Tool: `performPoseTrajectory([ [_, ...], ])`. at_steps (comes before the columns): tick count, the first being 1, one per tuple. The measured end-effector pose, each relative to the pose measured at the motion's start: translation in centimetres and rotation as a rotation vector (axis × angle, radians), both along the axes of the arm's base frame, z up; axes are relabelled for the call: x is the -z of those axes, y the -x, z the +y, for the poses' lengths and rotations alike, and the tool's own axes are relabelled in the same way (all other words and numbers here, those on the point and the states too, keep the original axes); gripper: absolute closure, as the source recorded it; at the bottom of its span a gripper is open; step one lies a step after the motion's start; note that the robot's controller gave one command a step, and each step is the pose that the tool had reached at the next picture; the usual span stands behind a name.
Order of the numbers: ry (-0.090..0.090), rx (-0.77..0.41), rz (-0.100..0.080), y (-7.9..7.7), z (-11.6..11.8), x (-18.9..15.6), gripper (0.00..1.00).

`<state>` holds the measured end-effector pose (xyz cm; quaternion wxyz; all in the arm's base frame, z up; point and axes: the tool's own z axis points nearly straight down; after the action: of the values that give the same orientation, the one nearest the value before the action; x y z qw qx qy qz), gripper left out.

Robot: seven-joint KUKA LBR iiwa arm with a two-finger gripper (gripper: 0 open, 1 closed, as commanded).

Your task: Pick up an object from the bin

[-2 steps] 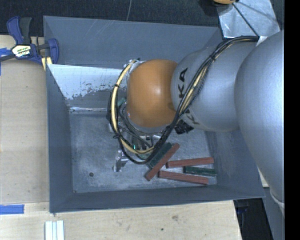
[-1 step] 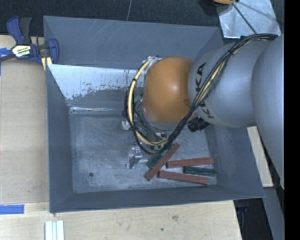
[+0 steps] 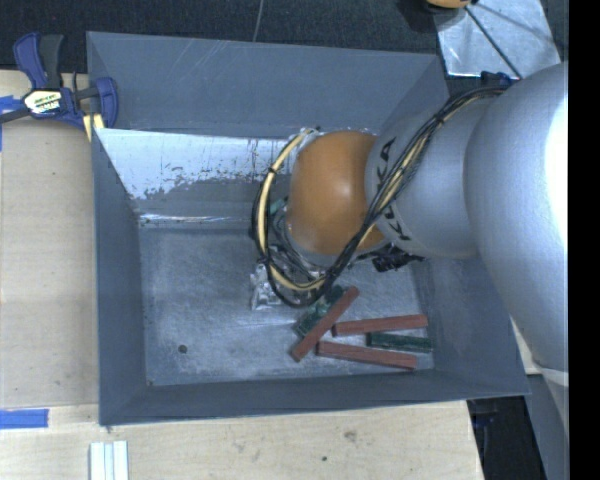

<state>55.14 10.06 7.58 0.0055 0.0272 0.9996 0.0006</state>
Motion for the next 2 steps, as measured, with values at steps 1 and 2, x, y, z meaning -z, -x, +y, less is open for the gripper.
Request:
performPoseTrajectory([
  [1,0.0,0.001,0.0,0.0,0.0,0.0,1.0],
  [2,0.002,-0.031,0.011,-1.0,0.1,-9.1,0.0],
])
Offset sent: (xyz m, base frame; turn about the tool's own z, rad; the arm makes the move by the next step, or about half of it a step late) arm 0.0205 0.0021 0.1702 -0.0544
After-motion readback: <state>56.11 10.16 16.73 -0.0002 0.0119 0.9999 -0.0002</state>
